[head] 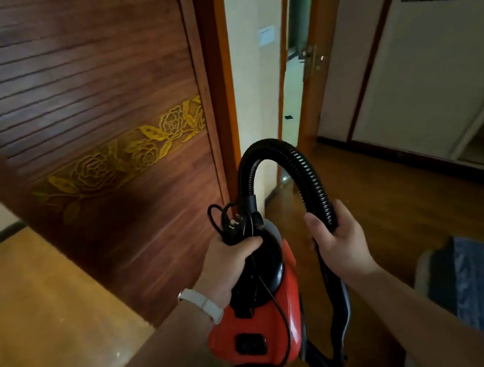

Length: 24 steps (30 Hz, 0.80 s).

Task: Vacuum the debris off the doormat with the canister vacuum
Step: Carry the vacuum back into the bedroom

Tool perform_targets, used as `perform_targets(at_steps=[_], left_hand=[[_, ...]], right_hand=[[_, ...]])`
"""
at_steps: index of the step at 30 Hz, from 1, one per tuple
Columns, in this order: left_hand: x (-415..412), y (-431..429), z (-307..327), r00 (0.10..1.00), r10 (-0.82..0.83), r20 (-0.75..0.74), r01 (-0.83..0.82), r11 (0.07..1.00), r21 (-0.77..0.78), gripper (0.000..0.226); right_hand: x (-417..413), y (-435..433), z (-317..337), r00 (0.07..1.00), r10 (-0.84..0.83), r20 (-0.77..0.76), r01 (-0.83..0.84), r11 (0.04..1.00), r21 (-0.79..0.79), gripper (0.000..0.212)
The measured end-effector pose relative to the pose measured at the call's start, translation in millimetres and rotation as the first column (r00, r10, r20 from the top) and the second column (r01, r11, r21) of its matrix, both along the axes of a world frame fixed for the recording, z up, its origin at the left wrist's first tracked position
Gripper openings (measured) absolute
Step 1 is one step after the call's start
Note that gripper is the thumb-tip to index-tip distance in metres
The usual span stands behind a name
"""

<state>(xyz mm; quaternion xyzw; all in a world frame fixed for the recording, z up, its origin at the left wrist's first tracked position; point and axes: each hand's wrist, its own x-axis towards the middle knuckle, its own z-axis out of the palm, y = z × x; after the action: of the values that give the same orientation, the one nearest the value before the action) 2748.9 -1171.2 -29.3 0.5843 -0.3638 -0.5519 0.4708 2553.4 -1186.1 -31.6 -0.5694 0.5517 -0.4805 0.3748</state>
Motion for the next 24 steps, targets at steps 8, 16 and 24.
perform_targets(at_steps=[8,16,24], left_hand=[[-13.8,-158.5,7.1,0.978,-0.175,0.110,0.192,0.965,-0.176,0.019],[-55.9,-287.9,25.0,0.926,-0.252,0.281,0.334,0.894,-0.300,0.013],[-146.7,-381.1,24.9,0.896,-0.282,0.344,0.398,0.852,-0.339,0.020]], right_hand=[[-19.2,-106.8,18.6,0.971,-0.237,-0.028,0.233,0.966,-0.110,0.010],[-59.7,-185.9,34.0,0.896,-0.444,0.013,0.439,0.880,-0.181,0.010],[-144.3,-274.9,26.5,0.858,-0.504,0.094,0.512,0.831,-0.217,0.014]])
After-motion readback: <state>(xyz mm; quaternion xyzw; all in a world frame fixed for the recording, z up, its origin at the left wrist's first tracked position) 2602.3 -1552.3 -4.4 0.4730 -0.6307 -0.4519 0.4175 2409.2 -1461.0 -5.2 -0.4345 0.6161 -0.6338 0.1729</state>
